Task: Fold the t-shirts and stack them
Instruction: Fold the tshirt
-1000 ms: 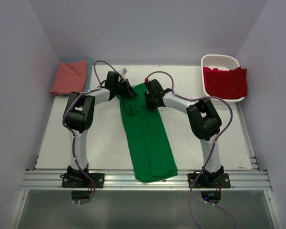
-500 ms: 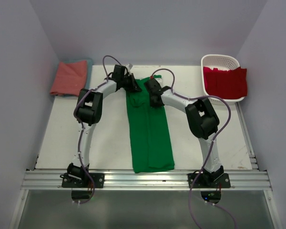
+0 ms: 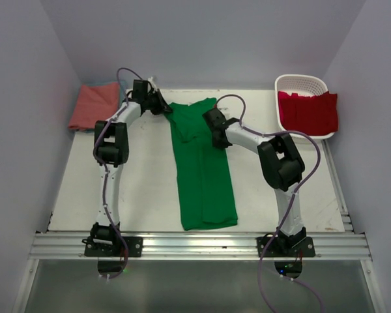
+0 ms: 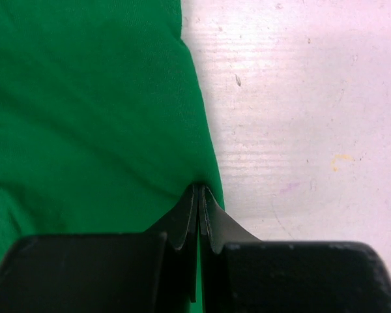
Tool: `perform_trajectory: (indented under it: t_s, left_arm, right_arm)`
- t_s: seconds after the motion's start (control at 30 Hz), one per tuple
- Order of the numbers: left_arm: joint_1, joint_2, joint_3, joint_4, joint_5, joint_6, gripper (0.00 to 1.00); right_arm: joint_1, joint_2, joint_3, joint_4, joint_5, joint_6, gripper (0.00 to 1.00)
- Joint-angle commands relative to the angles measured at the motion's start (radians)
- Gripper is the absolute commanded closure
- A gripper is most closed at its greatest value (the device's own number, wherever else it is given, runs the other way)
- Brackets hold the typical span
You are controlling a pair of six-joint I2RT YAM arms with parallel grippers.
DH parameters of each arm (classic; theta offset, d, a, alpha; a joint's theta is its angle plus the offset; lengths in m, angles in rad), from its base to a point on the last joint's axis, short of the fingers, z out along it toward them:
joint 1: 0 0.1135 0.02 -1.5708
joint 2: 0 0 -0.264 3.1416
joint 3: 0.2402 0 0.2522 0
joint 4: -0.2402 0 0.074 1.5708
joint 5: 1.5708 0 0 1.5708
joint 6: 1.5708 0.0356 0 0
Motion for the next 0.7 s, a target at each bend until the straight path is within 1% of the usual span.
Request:
perform_trajectory:
  t_s: [0.0, 0.03, 0.07, 0.17, 0.2, 0.27, 0.3, 0.37, 0.43, 0.47, 0.5, 0.53, 0.6, 0.63, 0.67]
  left_arm:
    - [0.018, -0.12, -0.034, 0.099, 0.058, 0.049, 1.0]
    - [0.018, -0.157, -0.062, 0.151, 0.066, 0.044, 1.0]
    - [0.016, -0.237, -0.088, 0.169, 0.065, 0.037, 1.0]
    - [0.003, -0.364, -0.197, 0.217, 0.029, 0.038, 1.0]
    - [-0.011, -0.443, -0.279, 0.235, 0.016, 0.038, 1.0]
    - [-0.03, -0.506, -0.341, 0.283, 0.005, 0.04, 0.99]
    - [-0.042, -0.511, -0.365, 0.28, 0.002, 0.038, 0.99]
    - [-0.053, -0.49, -0.367, 0.266, -0.003, 0.035, 0.99]
    - [-0.06, -0.458, -0.355, 0.197, 0.0, 0.025, 1.0]
    - [-0.06, -0.418, -0.35, 0.18, 0.0, 0.011, 1.0]
    - [-0.06, -0.403, -0.343, 0.167, 0.006, 0.006, 1.0]
    - [-0.062, -0.39, -0.349, 0.16, 0.021, 0.003, 1.0]
    - [-0.076, -0.395, -0.407, 0.168, 0.0, 0.003, 1.0]
    - [-0.082, -0.401, -0.428, 0.174, -0.036, 0.012, 1.0]
    - [-0.088, -0.412, -0.448, 0.182, -0.056, 0.014, 1.0]
  right_arm:
    - [-0.005, -0.072, -0.036, -0.042, 0.041, 0.013, 1.0]
    - [-0.005, -0.104, -0.045, -0.036, 0.049, 0.013, 1.0]
    - [-0.005, -0.126, -0.057, -0.026, 0.055, 0.013, 1.0]
    - [-0.005, -0.225, -0.123, 0.017, 0.073, 0.014, 1.0]
    - [-0.004, -0.242, -0.146, 0.029, 0.067, 0.004, 1.0]
    - [-0.004, -0.261, -0.149, 0.052, 0.052, -0.009, 1.0]
    - [-0.005, -0.258, -0.134, 0.044, 0.04, -0.021, 1.0]
    - [-0.004, -0.244, -0.113, 0.032, 0.011, -0.033, 1.0]
    - [-0.004, -0.229, -0.096, 0.043, -0.051, -0.047, 1.0]
    - [-0.004, -0.224, -0.093, 0.053, -0.078, -0.056, 1.0]
    - [-0.004, -0.216, -0.092, 0.078, -0.153, -0.072, 1.0]
    - [-0.004, -0.213, -0.096, 0.087, -0.19, -0.075, 1.0]
    - [-0.004, -0.212, -0.108, 0.118, -0.233, -0.082, 1.0]
    - [-0.004, -0.221, -0.121, 0.139, -0.297, -0.084, 1.0]
    - [-0.004, -0.227, -0.138, 0.162, -0.319, -0.087, 1.0]
